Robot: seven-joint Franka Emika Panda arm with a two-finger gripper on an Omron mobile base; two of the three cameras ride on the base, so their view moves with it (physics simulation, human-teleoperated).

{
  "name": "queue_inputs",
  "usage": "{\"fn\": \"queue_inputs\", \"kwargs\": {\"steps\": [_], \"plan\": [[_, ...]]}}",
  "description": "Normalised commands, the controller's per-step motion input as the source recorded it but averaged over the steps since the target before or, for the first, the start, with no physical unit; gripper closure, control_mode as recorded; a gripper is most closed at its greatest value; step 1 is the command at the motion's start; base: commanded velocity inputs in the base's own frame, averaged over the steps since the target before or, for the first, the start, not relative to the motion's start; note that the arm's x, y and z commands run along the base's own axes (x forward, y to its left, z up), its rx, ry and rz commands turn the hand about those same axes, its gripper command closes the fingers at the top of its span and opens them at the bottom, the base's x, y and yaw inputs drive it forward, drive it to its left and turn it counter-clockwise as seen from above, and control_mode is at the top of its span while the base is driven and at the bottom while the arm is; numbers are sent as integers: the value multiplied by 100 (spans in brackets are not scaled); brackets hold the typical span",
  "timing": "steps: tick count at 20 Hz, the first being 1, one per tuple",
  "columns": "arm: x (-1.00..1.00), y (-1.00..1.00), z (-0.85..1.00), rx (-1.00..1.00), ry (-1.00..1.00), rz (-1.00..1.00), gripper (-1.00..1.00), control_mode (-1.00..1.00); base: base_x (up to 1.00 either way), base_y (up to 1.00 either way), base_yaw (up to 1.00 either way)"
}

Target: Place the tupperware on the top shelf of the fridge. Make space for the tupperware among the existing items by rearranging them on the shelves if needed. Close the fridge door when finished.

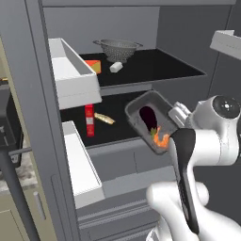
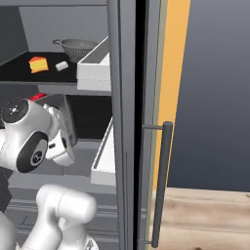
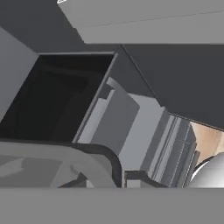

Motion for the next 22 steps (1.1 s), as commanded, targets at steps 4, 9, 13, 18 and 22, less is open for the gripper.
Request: {"fn": "queue_inputs", "kwargs": {"steps": [4,9,13,18,22], "plan": [[0,0,55,1,-31,-19,100,-100,0,0,0],[-5,0,38,5,-18,-27,100,-100,0,0,0],[-17,8,33,17,-5,-29,100,-100,0,0,0],[-18,7,47,19,3,-11,100,-100,0,0,0],[-24,17,27,11,11,0,100,-100,0,0,0]]}}
